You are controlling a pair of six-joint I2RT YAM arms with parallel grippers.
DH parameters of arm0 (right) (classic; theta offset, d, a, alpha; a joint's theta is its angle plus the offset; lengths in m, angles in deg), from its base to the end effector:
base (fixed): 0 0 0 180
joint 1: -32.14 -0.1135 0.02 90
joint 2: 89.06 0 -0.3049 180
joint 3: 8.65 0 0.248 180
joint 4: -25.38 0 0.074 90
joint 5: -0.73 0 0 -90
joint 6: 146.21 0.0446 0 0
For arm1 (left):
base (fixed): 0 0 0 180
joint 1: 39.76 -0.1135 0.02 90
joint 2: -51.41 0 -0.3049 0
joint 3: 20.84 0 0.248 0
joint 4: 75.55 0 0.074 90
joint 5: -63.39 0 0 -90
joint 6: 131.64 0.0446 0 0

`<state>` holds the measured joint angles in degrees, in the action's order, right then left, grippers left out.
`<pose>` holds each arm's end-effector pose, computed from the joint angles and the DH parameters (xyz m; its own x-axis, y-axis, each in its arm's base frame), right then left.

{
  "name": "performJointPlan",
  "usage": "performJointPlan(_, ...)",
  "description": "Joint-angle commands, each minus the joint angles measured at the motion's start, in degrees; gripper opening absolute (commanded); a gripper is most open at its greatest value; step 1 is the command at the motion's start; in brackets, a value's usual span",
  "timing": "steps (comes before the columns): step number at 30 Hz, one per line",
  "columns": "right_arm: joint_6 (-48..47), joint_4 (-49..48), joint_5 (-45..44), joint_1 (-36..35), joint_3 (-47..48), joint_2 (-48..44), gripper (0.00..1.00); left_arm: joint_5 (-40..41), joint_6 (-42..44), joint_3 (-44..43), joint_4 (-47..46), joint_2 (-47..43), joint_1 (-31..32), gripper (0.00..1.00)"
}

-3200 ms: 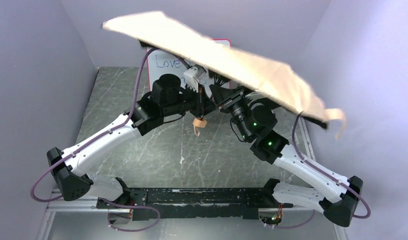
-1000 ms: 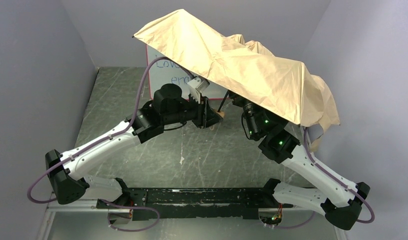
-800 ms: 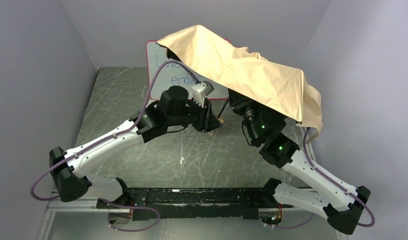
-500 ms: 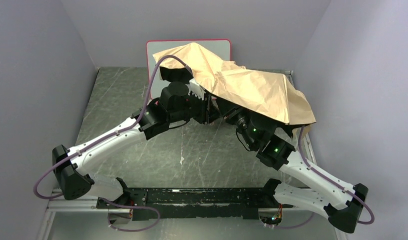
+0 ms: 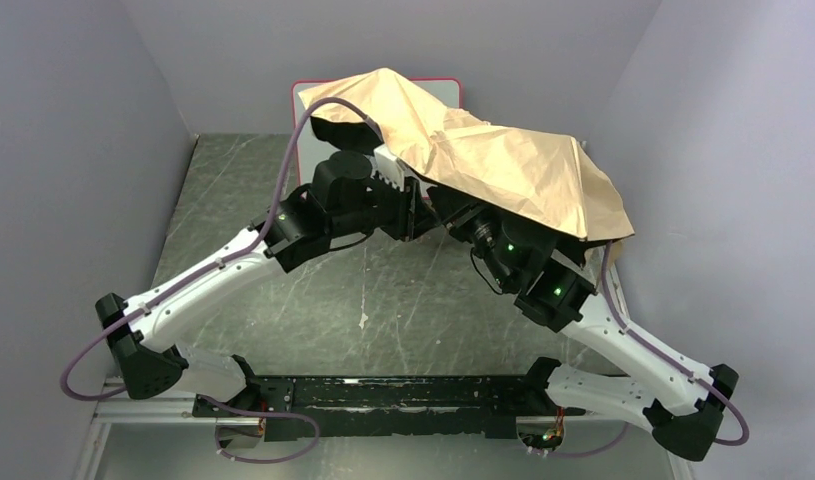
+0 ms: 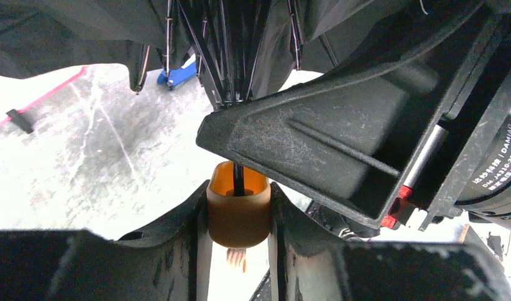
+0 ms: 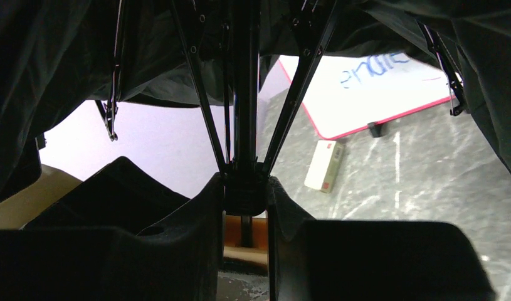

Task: Put away the umbrella

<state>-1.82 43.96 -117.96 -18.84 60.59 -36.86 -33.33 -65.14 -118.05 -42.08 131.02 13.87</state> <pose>0.1321 0.1289 0.4241 -0.3183 0.7400 -0.5925 -0.2072 0.5557 0.8052 0.1827 -0.2569 0.4560 -0.4942 0.0032 -0.8693 0.7299 0.5448 -0.4129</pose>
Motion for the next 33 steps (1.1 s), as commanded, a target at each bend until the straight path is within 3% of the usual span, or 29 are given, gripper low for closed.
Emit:
performJointPlan(1, 8.6, 2.7, 10.5, -1.1, 3.0, 2.8, 0.00, 5.4, 4.1, -6.1, 5.9, -2.1, -1.3, 0.05)
performJointPlan(10, 18.7, 5.9, 18.3, -3.1, 9.1, 7.0, 0.00, 9.4, 1.0, -18.3, 30.6, -4.7, -1.3, 0.05)
performJointPlan(16, 25.7, 7.5, 20.5, -6.7, 8.7, 5.9, 0.00, 7.6, -5.7, -24.9, 44.8, -5.0, -1.3, 0.05)
performJointPlan(19, 27.6, 8.0, 19.3, -8.7, 6.4, 5.2, 0.00, 7.5, -7.7, -24.1, 49.9, -5.7, -1.1, 0.05)
performJointPlan(23, 28.1, 7.0, 17.4, -9.2, -0.7, 4.8, 0.00, 9.3, -9.2, -12.4, 46.9, -10.2, -1.0, 0.05)
performJointPlan(29, 23.3, 0.6, 15.1, -8.7, -10.0, 9.6, 0.00, 11.7, -12.2, 6.9, 33.4, -13.7, -0.9, 0.05)
performJointPlan(33, 18.1, -0.3, 13.4, -8.2, -9.5, 14.9, 0.11, 14.1, -14.5, 13.8, 25.4, -12.8, -0.9, 0.05)
